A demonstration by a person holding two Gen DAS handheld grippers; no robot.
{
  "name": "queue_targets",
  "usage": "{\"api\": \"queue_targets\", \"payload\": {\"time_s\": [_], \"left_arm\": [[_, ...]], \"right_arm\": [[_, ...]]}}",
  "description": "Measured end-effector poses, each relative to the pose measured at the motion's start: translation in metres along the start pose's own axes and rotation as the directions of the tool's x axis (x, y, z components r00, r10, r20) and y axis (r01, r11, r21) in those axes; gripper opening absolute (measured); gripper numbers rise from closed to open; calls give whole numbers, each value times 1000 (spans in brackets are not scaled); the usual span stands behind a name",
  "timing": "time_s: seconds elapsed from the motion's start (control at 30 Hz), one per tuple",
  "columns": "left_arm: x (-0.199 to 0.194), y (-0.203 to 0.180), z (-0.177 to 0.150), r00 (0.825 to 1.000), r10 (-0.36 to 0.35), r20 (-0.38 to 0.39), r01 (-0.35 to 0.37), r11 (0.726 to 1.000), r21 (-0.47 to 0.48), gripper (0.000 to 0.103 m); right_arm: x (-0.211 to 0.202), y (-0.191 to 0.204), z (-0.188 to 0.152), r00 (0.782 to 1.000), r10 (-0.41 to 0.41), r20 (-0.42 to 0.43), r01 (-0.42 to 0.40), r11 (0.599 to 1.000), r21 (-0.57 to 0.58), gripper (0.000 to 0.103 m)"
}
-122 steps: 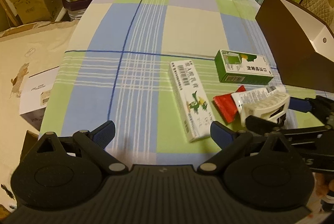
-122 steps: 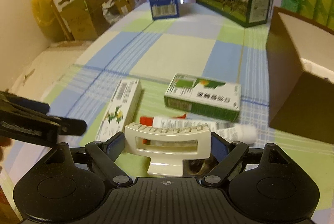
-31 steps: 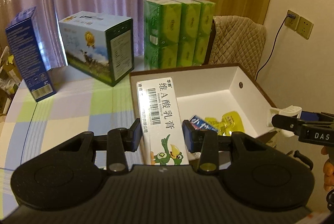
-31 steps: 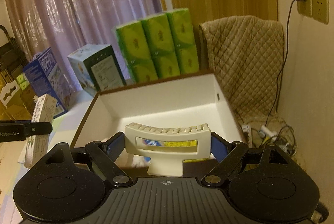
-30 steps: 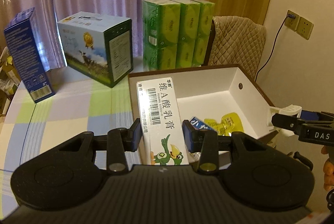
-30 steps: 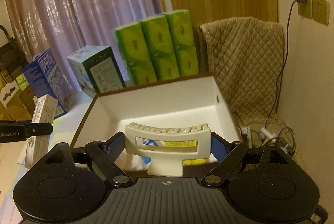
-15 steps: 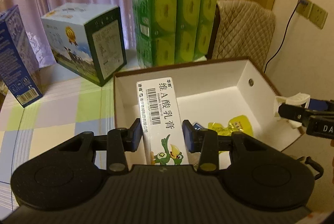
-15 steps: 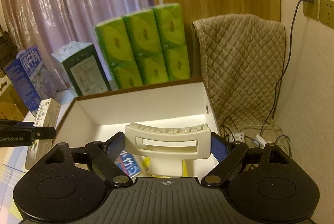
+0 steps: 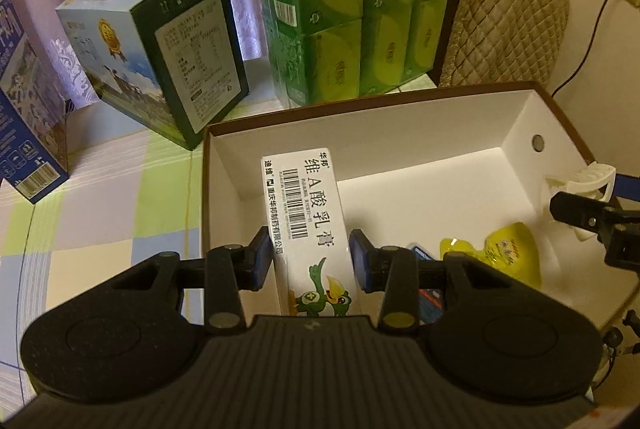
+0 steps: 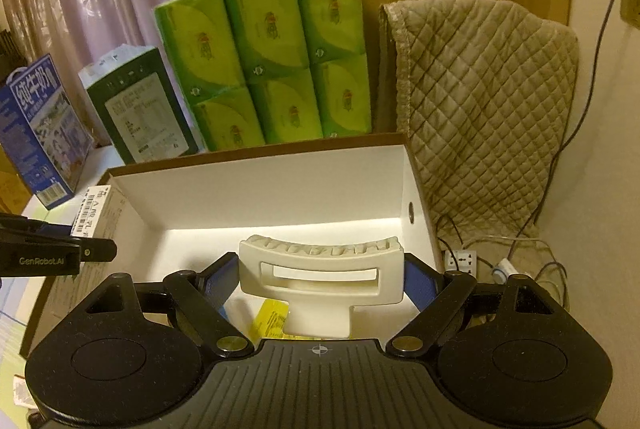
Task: Organize objects
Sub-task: 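Open the left tool to drop the ointment box while the right tool releases the clip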
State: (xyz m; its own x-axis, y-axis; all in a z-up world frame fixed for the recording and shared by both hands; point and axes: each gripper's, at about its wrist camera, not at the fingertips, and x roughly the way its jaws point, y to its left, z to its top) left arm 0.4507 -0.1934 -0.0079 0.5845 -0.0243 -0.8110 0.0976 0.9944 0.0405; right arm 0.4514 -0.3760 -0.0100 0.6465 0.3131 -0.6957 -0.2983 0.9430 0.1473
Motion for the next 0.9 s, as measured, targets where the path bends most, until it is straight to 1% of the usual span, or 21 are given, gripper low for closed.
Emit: {"api": "queue_targets", "payload": {"time_s": [0.23, 0.37, 0.5, 0.6, 0.67, 0.9], "left_arm": [[30, -8, 9, 999, -7, -46, 6, 1000, -3, 37], [43, -12, 11, 998, -16, -66, 16, 1000, -1, 34], [48, -12, 14, 998, -29, -63, 28, 1000, -8, 35], [48, -10, 17, 998, -27, -55, 27, 1000, -6, 39], [47, -7, 18, 998, -28, -52, 27, 1000, -7, 44], [43, 1, 15, 998, -26, -56, 25, 1000, -12, 52]], "right_arm": [[26, 3, 2, 1000, -4, -31, 4, 1000, -15, 82], [36, 4, 3, 999, -3, -42, 2, 1000, -19, 82], [42, 4, 4, 999, -1, -49, 0, 1000, -18, 82], [45, 4, 5, 999, 2, -52, -3, 1000, -12, 82], [47, 5, 6, 998, 8, -56, -8, 1000, -7, 82], [55, 10, 9, 998, 29, -63, -29, 1000, 4, 82]]}}
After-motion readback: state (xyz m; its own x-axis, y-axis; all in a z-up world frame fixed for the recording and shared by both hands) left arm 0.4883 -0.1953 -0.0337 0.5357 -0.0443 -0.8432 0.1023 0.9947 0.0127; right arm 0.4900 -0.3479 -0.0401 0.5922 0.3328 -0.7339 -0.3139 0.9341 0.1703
